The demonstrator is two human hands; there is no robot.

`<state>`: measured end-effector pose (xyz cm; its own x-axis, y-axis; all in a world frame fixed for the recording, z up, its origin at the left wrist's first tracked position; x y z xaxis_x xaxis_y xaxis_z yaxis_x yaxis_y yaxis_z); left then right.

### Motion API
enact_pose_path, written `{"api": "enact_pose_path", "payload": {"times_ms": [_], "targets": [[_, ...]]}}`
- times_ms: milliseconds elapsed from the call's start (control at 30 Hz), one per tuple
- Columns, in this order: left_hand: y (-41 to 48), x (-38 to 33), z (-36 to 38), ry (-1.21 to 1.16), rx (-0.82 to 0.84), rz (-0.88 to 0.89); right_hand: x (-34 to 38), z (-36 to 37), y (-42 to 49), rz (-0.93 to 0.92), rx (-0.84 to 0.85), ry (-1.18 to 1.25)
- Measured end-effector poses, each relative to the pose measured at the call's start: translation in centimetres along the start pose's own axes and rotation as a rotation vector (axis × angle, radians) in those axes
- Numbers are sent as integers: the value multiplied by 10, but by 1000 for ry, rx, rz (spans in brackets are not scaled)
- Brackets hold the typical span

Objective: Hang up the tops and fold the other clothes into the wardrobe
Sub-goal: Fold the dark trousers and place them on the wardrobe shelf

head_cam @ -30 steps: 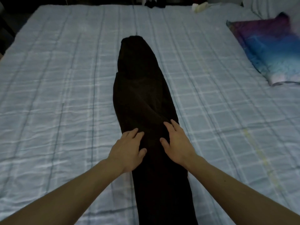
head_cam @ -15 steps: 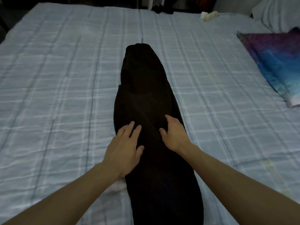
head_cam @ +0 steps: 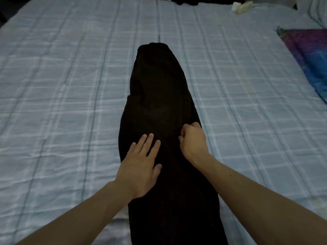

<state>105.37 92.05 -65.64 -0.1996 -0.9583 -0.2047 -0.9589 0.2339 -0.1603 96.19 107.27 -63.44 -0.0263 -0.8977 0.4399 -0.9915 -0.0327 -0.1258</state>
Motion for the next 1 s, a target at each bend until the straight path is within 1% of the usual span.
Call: {"api": "enact_pose_path", "payload": {"times_ms": [67,133,233,300,333,367,433,467,500,533,567,633,700,767,833,900,1000], "targets": [[1,-1,-3,-1,-1,-4,2,-2,1,-35,-10,-3],[3,-2,-7,-8,-12,-21,1,-15,3,-27,-64,73],[9,-1,-21,-43,-66,-42,-8,-61,20,-20,-270,210],[16,0,-32,-47,-109,-22,-16,-89,34,-17,-350,205],[21,0,-35,-38,-115,-13,-20,-94,41,2,-328,168],[25,1,-35,-27,-97,-17,-24,-91,46,22,-262,108],[33,3,-27,-15,6,-55,-28,-73,49,64,-95,-2],[34,4,-23,-10,63,-74,-27,-64,48,75,-54,-21],[36,5,-22,-1,92,-85,-24,-59,46,66,-58,-22],[38,5,-26,11,89,-89,-16,-59,45,33,-104,-7],[42,6,-35,12,54,-91,-7,-61,45,-21,-168,6],[54,12,-61,-47,-109,-97,15,-64,54,-141,-231,23],[74,25,-85,-117,-284,-103,32,-60,73,-199,-173,41],[100,39,-98,-132,-346,-118,45,-51,97,-225,-91,27],[132,52,-99,-119,-291,-149,52,-42,122,-240,-26,-5],[163,63,-96,-75,-217,-165,55,-32,149,-214,22,-17],[203,79,-93,-40,-141,-171,58,-25,188,-140,24,63]]}}
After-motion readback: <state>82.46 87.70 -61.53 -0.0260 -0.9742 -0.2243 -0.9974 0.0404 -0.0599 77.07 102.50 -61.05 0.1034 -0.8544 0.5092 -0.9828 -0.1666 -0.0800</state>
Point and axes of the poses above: each hand's wrist, its own y-axis towards the middle knuckle, its own z-axis out of the palm, x = y × z, the point moved 7 cm from there along y, towards the middle knuckle, and after that the axes turned 2 degrees about y, right-handed, at the moved point
